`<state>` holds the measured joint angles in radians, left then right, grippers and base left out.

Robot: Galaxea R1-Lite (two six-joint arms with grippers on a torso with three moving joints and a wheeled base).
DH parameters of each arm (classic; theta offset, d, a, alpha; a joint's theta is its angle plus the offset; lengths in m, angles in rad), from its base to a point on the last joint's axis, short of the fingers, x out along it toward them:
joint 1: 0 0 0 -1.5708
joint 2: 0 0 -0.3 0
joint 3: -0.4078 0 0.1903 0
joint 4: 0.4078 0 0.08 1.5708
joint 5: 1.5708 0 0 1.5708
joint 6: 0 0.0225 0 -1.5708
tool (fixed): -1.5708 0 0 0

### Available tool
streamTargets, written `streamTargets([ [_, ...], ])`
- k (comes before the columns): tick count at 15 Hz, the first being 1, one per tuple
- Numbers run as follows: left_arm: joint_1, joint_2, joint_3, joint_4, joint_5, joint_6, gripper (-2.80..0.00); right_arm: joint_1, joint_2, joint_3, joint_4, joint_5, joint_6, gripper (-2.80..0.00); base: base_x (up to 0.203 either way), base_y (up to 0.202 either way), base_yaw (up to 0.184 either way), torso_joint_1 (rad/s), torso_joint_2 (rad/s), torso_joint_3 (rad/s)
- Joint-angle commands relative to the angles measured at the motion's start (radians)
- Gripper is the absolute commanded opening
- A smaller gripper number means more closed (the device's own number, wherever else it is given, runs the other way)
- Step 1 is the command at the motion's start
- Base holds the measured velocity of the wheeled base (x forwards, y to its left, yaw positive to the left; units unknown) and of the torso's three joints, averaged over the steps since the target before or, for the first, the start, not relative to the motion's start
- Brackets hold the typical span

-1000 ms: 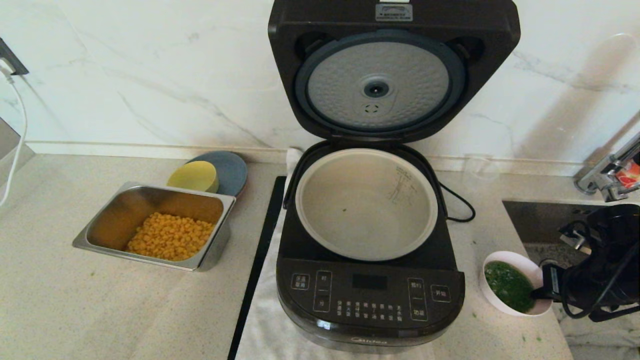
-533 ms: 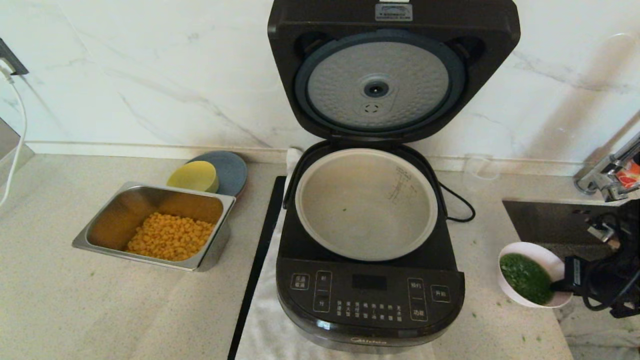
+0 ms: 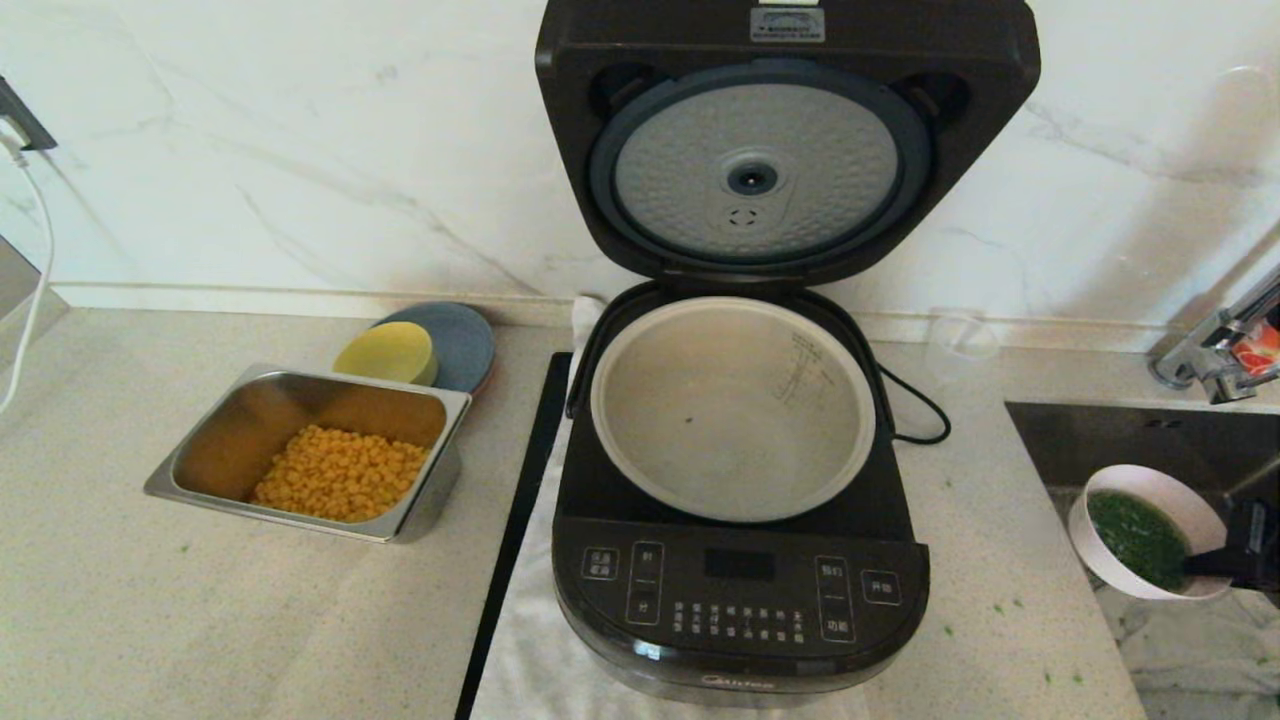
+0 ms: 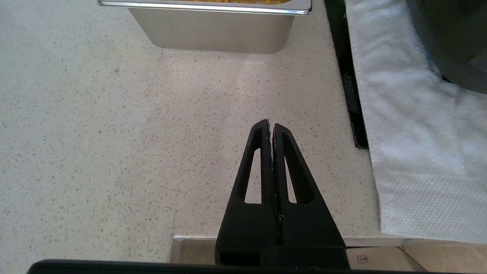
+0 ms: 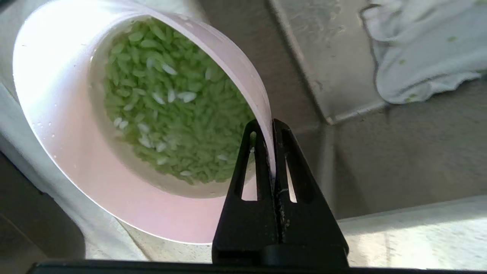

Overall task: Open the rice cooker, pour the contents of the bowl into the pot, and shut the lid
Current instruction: Fill a bowl with water from the tap

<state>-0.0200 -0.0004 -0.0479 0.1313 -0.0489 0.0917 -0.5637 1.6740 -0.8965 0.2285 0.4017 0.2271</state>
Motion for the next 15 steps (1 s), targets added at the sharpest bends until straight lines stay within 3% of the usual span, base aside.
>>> streamTargets([
  [1, 0.000, -0.001, 0.000, 0.001, 0.000, 0.000, -2.80, -0.037, 0.035, -0.011, 0.004, 0.011, -0.008, -2.80, 0.000, 0.000, 0.000, 0.000, 0.00, 0.000],
  [15, 0.000, -0.001, 0.000, 0.001, 0.000, 0.000, -2.80, -0.276, 0.273, -0.177, 0.008, 0.043, -0.015, -2.80, 0.000, 0.000, 0.000, 0.000, 0.00, 0.000],
])
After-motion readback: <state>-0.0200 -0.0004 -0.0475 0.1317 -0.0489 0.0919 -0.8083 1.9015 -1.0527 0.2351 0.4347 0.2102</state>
